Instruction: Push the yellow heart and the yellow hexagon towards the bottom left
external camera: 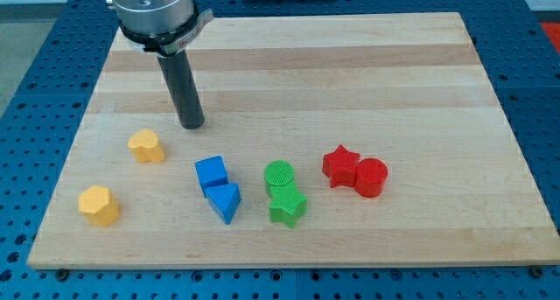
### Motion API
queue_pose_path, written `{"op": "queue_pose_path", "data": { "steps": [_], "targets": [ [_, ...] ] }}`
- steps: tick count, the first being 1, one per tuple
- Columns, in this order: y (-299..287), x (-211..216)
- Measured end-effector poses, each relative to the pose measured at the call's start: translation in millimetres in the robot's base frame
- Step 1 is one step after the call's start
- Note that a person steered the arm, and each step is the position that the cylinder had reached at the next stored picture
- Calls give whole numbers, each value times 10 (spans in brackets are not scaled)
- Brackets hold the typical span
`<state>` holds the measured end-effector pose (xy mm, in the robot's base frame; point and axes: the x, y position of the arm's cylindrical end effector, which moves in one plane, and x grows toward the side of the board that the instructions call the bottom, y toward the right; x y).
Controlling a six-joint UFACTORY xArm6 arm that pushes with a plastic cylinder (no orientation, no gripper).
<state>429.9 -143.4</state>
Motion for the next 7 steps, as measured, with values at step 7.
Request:
{"op": "queue_pose_path", "data": {
  "steps": [7],
  "targets": [
    [-657, 1079]
  ]
}}
